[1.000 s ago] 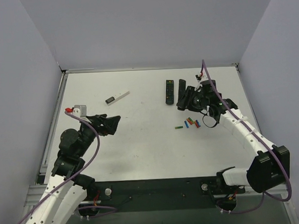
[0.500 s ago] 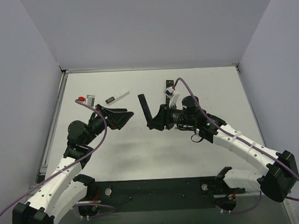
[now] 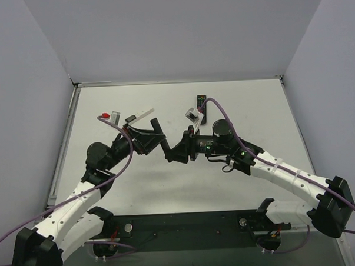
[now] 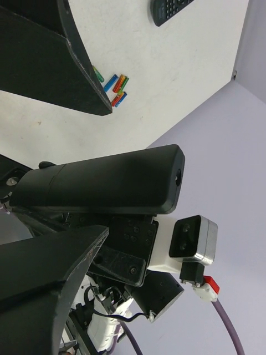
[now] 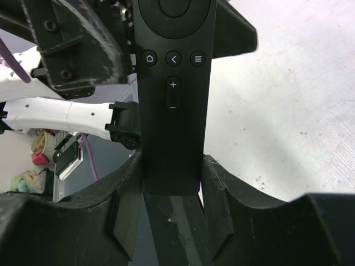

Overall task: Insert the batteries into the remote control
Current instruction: Pick up the remote control from the center of the board, then remove the battery cover from the remote control.

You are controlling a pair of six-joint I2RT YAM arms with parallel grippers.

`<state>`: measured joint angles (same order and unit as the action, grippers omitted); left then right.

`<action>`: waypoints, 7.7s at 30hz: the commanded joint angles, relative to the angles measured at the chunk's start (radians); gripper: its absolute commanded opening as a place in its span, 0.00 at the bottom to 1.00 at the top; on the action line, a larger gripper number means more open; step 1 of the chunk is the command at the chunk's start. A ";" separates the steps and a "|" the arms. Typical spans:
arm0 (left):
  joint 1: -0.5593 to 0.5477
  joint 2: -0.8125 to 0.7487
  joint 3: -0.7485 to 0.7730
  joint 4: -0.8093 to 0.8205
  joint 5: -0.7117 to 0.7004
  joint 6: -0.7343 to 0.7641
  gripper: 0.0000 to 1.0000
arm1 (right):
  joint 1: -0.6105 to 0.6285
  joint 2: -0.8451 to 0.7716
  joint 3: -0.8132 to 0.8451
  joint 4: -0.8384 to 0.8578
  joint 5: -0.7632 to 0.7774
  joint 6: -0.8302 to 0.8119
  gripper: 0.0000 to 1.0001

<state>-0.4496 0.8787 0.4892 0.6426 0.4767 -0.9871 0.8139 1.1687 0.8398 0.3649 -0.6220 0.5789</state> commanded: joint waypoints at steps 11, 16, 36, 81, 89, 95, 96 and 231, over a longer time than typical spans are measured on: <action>-0.047 0.026 -0.035 0.174 -0.073 -0.123 0.10 | 0.019 0.003 -0.002 0.152 -0.076 0.001 0.39; -0.054 -0.049 -0.031 0.005 -0.217 -0.150 0.00 | 0.037 -0.052 -0.013 0.040 0.102 -0.138 0.78; -0.078 -0.130 0.092 -0.569 -0.467 -0.179 0.00 | 0.430 0.143 0.042 0.112 0.939 -0.761 0.66; 0.014 -0.222 -0.129 0.147 -0.147 0.019 0.95 | 0.097 -0.241 -0.145 0.169 0.469 0.021 0.00; 0.011 -0.049 -0.081 0.408 -0.037 -0.013 0.95 | 0.071 -0.190 -0.125 0.272 0.294 0.168 0.00; -0.015 0.063 -0.037 0.541 -0.058 -0.061 0.95 | 0.071 -0.138 -0.108 0.325 0.217 0.216 0.00; -0.017 0.075 -0.032 0.561 -0.067 -0.073 0.94 | 0.068 -0.133 -0.108 0.342 0.211 0.229 0.00; 0.216 -0.205 0.092 -0.557 -0.428 0.258 0.00 | 0.186 0.336 0.200 -0.576 0.568 -0.386 0.04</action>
<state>-0.2379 0.7158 0.5800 0.0128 -0.0448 -0.7822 1.0702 1.5322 1.0546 -0.1562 -0.1295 0.1230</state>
